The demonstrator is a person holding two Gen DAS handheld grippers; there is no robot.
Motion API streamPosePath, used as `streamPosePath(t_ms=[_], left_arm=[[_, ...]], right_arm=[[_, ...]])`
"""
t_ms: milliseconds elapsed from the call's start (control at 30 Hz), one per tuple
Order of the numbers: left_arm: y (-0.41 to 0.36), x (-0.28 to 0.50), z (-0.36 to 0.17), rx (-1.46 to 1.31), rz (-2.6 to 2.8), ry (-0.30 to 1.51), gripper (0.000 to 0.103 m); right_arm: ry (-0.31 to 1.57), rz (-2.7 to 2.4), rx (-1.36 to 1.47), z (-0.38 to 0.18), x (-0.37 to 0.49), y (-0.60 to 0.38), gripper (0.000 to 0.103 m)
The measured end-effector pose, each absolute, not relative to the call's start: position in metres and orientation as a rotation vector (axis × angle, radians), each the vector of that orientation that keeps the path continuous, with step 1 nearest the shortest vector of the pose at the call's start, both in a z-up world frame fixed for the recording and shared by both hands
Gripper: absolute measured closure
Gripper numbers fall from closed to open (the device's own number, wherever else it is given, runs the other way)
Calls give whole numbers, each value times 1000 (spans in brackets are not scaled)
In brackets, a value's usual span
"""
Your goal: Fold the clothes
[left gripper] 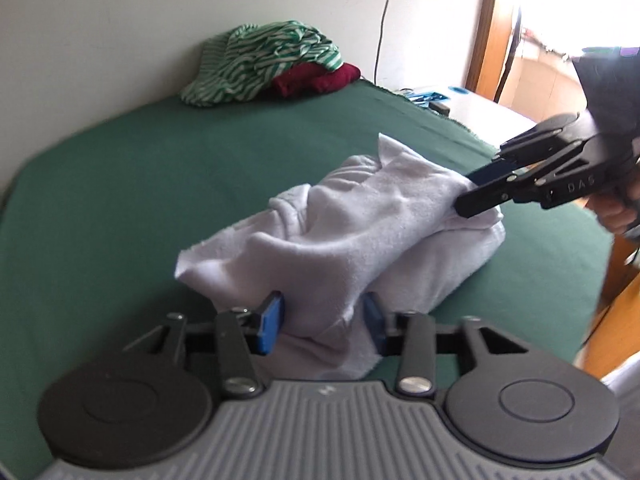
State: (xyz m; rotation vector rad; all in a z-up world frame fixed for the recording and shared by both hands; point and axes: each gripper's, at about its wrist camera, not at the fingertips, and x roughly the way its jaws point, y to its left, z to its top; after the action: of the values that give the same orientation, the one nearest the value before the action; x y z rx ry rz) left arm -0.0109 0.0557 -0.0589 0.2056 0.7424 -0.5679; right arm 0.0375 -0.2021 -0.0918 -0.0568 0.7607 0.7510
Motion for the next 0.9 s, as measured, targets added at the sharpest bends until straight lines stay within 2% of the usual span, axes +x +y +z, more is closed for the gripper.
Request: streamPosePath(t_ms=[33,67,233,333,367,433,500,600,633,667,700,733,767,900], left_arm=[[55,-12,-57,206,-583,738,84],[55,-12,-54,205,-599,734,91],[59,-25,-49,244,-683,729,95],[57,-30,-57,286,-709,763,96],[56,-32,-60,299,-718,774,101],[55,-35,-65,327,-735,797,101],[53,-38,-71,355,-752,820,101],[59,-44,-50,327,-776,796,98],[61,-46,-39,305,-786,772,94],[63,-48,-27,282,-799,730,87],[64,-48,-15,261,-810,690,81],[63,-46,-10,251,-816,662,64],[58,-40,-12,266,-813,658,57],[40,-17,-29,325,-789,672,61]], right_arm=[[777,754,-57,-92,37,-202,91],[777,774,-42,-88,35,-205,92],[806,861,-86,-80,22,-216,93],[883,827,-111,-101,28,-219,94],[904,806,-123,-111,30,-218,95],[932,789,-147,-120,30,-216,99],[901,789,-109,-104,27,-221,97],[815,790,-29,-74,22,-233,90],[781,772,23,-65,24,-238,85],[750,750,88,-61,27,-242,78],[729,736,151,-58,31,-244,75],[725,727,209,-59,37,-243,72],[737,726,229,-63,43,-238,71],[827,690,187,-87,65,-212,71]])
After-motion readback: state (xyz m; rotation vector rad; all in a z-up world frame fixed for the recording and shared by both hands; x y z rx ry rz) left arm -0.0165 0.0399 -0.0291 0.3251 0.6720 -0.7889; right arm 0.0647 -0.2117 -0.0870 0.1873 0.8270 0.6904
